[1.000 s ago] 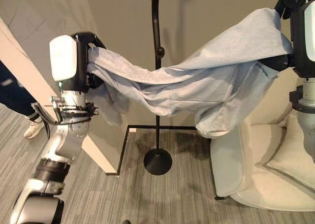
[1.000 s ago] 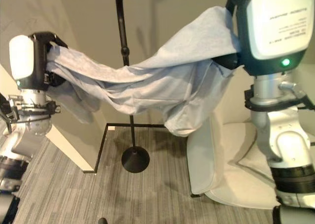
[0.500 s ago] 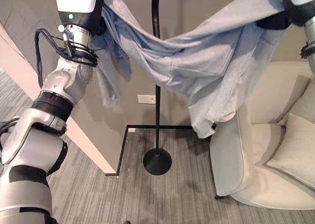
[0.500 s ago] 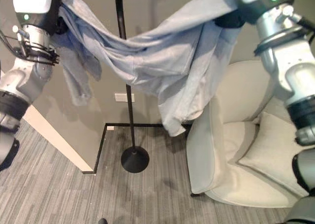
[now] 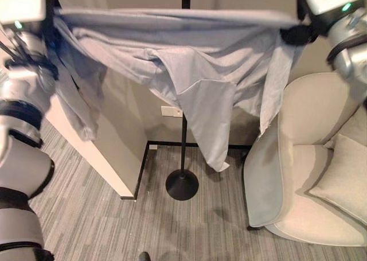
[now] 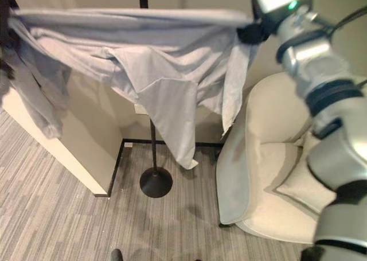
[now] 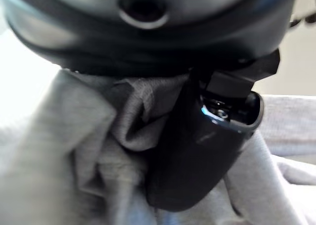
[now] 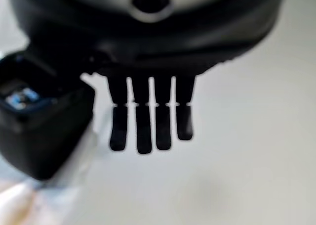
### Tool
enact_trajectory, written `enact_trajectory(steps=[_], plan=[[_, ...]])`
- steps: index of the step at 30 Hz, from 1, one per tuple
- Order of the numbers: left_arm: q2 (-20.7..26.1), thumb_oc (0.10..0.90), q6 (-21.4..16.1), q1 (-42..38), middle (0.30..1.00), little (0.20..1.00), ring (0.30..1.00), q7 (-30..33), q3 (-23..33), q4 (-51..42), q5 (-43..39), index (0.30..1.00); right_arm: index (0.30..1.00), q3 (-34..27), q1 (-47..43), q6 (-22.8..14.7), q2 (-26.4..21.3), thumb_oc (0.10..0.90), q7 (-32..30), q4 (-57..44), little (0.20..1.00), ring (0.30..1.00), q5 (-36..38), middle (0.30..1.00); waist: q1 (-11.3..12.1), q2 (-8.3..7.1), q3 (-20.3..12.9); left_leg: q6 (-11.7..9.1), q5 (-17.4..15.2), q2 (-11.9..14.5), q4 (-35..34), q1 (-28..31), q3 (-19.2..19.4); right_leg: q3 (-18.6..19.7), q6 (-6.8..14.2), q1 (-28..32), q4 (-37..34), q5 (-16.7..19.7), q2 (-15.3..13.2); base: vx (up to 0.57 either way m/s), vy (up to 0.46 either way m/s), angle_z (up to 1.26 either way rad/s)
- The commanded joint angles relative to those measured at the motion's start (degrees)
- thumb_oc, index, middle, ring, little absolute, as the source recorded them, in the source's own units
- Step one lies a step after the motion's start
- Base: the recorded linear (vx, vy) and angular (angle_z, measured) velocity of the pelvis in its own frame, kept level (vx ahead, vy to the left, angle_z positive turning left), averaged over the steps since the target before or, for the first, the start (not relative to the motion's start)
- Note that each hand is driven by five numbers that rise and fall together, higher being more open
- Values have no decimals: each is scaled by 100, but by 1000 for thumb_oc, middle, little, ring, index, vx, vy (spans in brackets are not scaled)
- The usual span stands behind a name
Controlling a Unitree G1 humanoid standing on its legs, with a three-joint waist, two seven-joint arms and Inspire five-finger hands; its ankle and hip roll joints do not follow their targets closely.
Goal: Hang the clothes on the sofa on the clothes rack.
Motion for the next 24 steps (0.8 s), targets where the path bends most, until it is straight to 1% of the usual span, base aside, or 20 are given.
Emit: enact_trajectory(steps=[1,4,5,7,8,9,23,24], plan=[[89,400,200,-1388,300,300,300,-136,-97,870,-68,300,300,-80,-1612,183,-199,400,171,959,300,300,-304,300,145,-55,258,-431,-499,349,11,610,207,32,162,-229,-29,-172,23,-226,-39,7],[-261,400,138,-1408,300,300,300,-173,-65,882,-153,300,300,-203,-1643,165,171,400,144,1033,300,300,-254,300,121,-83,506,-441,-398,360,11,172,135,88,161,-680,-29,-44,21,-242,-20,0],[-428,400,82,-1348,300,300,300,-171,44,870,-266,300,300,-248,-1615,185,361,400,99,973,300,300,-282,300,114,-112,629,-437,-343,375,11,-64,128,128,181,-922,-29,24,-3,-194,-8,-1],[-515,400,-2,-1257,300,300,300,-141,199,860,-477,300,300,-337,-1518,178,502,400,83,828,300,300,-244,300,80,-156,701,-442,-334,390,11,-265,152,207,192,-1156,-29,89,-20,-128,1,-5],[-515,400,-2,-1254,300,300,300,-141,200,859,-478,300,300,-337,-1517,179,503,400,83,827,300,300,-244,300,81,-155,692,-441,-334,390,11,-272,153,208,192,-1165,-29,90,-21,-73,16,-5],[-575,400,-58,-1093,300,300,300,-105,391,796,-680,300,300,-455,-1426,187,536,400,56,580,300,300,-152,300,67,-176,745,-420,-335,390,11,-301,177,245,188,-1221,-29,109,-37,0,0,0],[-574,400,-58,-1090,300,300,300,-105,392,793,-680,300,300,-457,-1422,189,534,400,57,575,300,300,-153,300,68,-176,742,-419,-336,389,11,-302,179,246,188,-1223,-29,110,-38,-5,3,3],[-746,400,-338,-618,300,300,300,100,1234,323,-1725,300,300,-935,-926,157,462,400,-43,-704,300,300,3,300,34,-190,857,-370,-375,360,11,-274,201,295,168,-1208,-29,124,-72,-52,57,0]])
